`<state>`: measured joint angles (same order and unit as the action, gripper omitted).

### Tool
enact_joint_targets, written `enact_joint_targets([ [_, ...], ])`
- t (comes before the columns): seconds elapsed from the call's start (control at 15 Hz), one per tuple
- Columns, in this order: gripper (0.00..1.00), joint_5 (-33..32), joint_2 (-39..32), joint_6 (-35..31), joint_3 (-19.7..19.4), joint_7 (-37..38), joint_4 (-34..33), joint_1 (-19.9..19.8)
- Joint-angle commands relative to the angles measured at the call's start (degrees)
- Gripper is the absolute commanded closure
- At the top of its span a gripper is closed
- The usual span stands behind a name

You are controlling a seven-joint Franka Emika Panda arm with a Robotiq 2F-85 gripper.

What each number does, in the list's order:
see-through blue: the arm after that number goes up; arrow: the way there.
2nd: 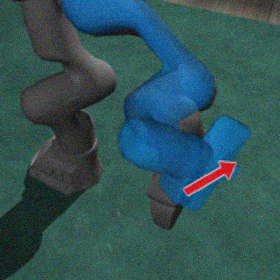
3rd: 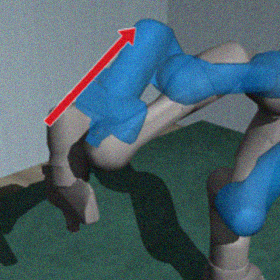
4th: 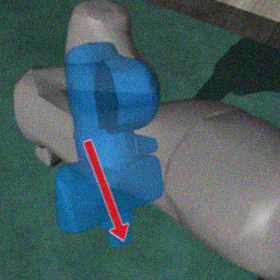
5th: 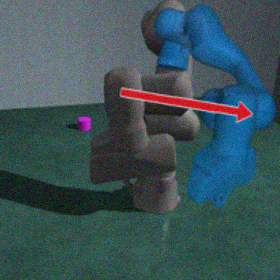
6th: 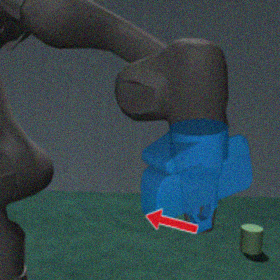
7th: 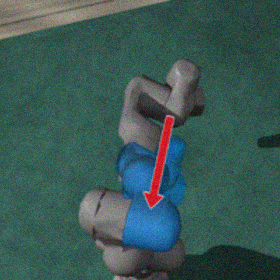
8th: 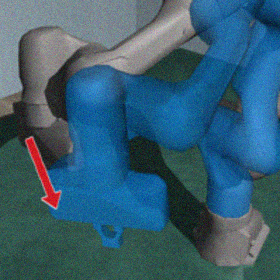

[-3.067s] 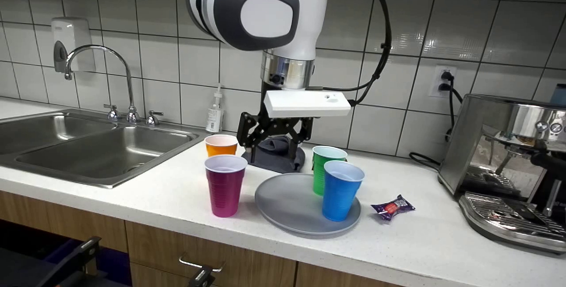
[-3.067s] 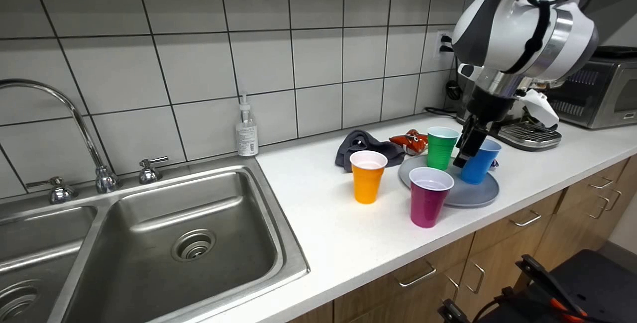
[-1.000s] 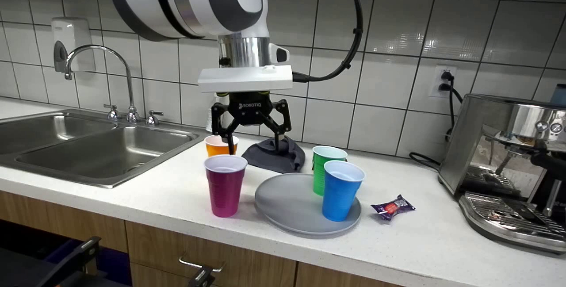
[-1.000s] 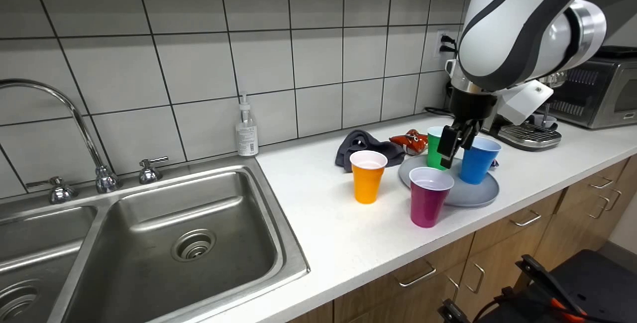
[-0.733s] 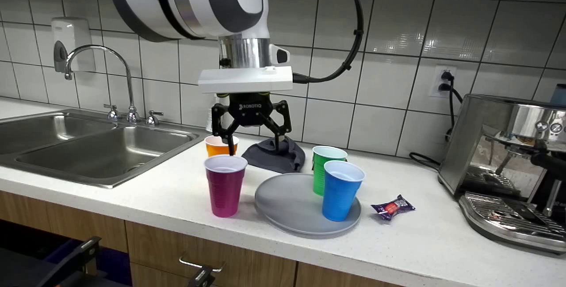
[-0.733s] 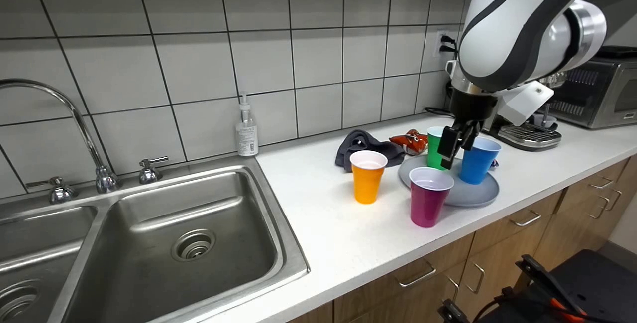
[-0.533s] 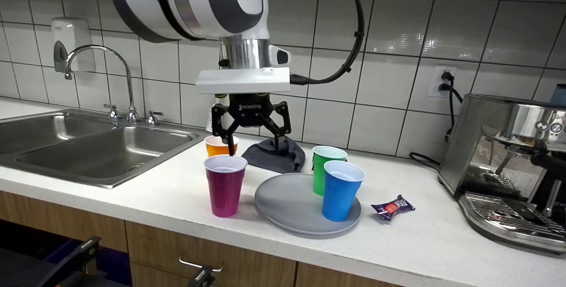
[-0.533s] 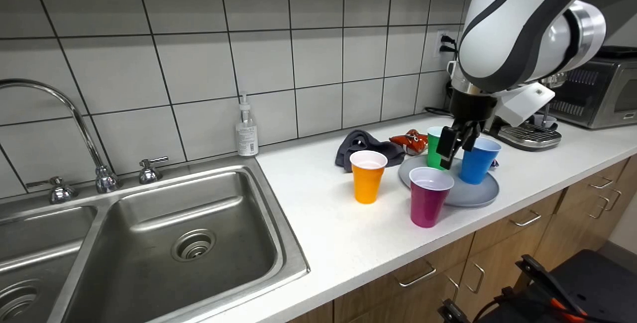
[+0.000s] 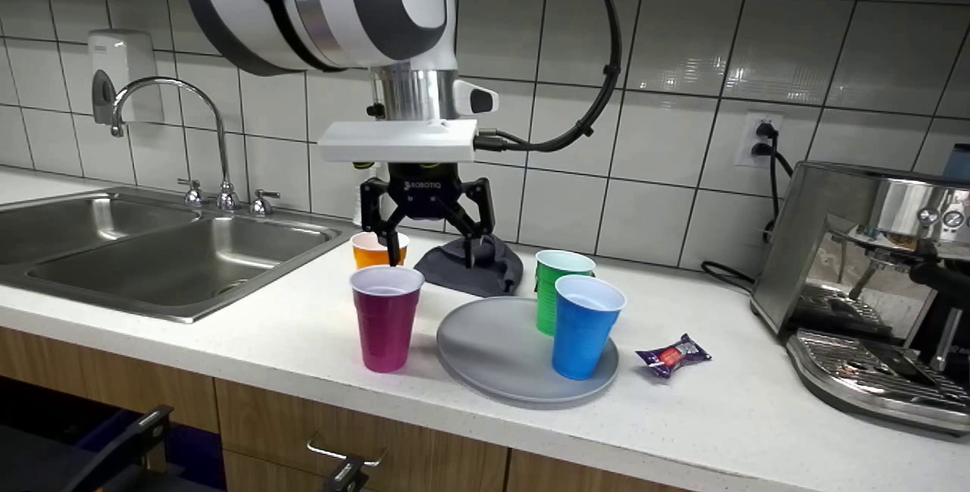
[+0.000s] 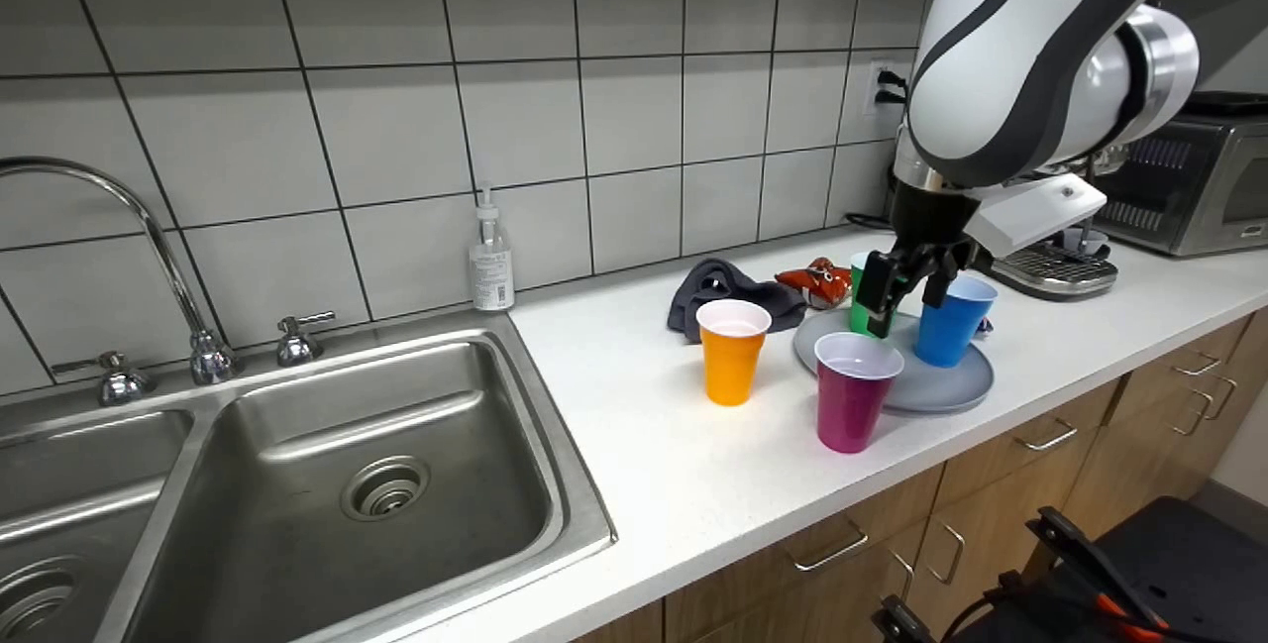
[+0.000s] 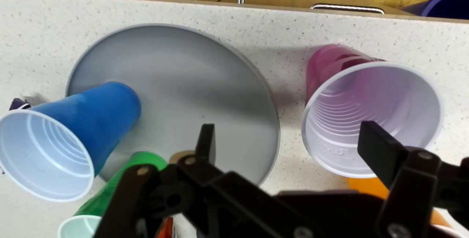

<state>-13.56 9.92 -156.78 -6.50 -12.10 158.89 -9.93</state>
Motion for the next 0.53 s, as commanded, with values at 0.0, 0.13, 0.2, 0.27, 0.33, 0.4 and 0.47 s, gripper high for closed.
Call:
enact_joint_targets([
  [0.0,0.00,-3.06,-0.76,0.05,2.03,7.39,-0.06,-0.26],
  [0.13,0.00,-4.71,-1.34,-0.13,2.93,11.01,-0.04,-0.38],
  [0.2,0.00,-5.69,-1.67,-0.25,3.35,13.05,-0.04,-0.46],
  [0.27,0.00,-6.32,-1.93,-0.04,3.67,14.76,-0.05,-0.38],
  [0.33,0.00,-7.12,-2.34,-0.01,3.95,16.60,-0.04,-0.39],
  [0.4,0.00,-8.01,-2.68,0.04,4.20,18.39,-0.03,-0.44],
  [0.47,0.00,-8.81,-3.03,0.03,4.39,19.96,-0.03,-0.40],
])
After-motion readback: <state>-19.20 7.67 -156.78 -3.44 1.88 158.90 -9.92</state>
